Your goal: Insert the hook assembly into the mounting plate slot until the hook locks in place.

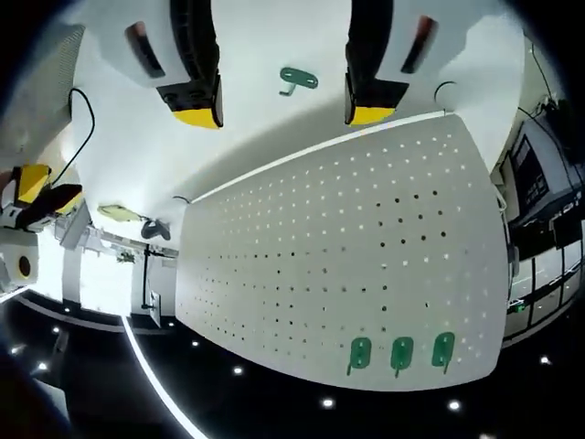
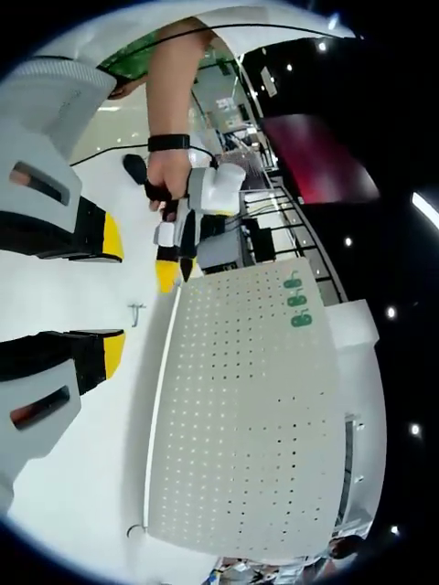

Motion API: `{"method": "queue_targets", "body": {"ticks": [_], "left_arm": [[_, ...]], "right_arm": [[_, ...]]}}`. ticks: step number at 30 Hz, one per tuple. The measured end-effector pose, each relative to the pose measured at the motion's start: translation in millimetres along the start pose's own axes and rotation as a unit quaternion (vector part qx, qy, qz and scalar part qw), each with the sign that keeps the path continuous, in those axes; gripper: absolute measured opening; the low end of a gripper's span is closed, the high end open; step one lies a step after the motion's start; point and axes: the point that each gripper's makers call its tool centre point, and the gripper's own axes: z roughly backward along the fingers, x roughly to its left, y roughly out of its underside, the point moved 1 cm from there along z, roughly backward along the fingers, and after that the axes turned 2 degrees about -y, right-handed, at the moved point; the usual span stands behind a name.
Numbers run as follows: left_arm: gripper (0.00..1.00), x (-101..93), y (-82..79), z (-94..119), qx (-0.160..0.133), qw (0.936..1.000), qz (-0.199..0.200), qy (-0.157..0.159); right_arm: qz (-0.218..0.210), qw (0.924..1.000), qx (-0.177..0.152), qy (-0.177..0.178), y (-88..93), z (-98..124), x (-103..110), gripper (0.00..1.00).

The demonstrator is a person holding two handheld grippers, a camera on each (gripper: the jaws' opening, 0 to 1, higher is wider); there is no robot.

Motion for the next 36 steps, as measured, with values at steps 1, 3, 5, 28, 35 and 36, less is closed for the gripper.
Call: {"method": "queue_targets", "body": {"ticks": [1,3,5,28,35,36], "left_arm": [[0.55,0.8,2.6,-1,0.001,1.0,0.001,0.001],[0.56,1.9,9.2,-6,0.005,0.9999,0.01,0.007],[0.56,-0.2,13.9,-8,0.004,0.9997,0.019,0.017],[0.51,13.4,55.6,-42,0.063,0.9976,0.011,0.028],[0.49,17.2,65.1,-52,0.074,0.9967,0.006,0.034],[0.49,16.9,67.4,-54,0.077,0.9964,0.001,0.036]], "right_arm": [[0.0,1.0,0.0,0.001,0.0,0,0,0.29],[-0.001,1.0,0.0,0.002,0.5,1,0,0.29],[-0.001,1.0,0.005,0.004,2.9,1,-1,0.29],[-0.005,0.9995,0.026,0.017,14.0,1,-1,0.29],[-0.009,0.9993,0.029,0.024,15.1,2,-7,0.29],[-0.009,0.9992,0.03,0.024,15.9,2,-7,0.29]]}}
